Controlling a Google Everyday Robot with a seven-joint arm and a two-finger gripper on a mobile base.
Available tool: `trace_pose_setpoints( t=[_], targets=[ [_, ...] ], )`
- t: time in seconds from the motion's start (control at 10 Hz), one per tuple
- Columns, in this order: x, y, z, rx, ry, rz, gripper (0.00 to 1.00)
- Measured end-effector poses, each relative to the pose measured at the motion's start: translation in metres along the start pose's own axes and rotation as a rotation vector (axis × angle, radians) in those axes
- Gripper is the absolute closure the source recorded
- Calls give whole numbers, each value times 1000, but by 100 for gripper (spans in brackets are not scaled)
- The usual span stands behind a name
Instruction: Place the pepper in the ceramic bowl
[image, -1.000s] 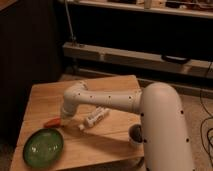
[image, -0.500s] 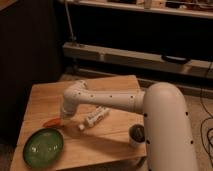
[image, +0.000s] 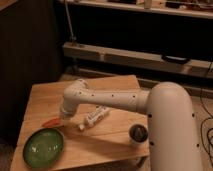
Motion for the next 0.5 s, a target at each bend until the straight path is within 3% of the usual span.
trace_pose_setpoints(
  t=[0.2, 0.5],
  targets=[
    [3, -5, -4, 4, 3, -6, 64],
    [7, -17, -5, 13, 6, -20, 40]
  ],
)
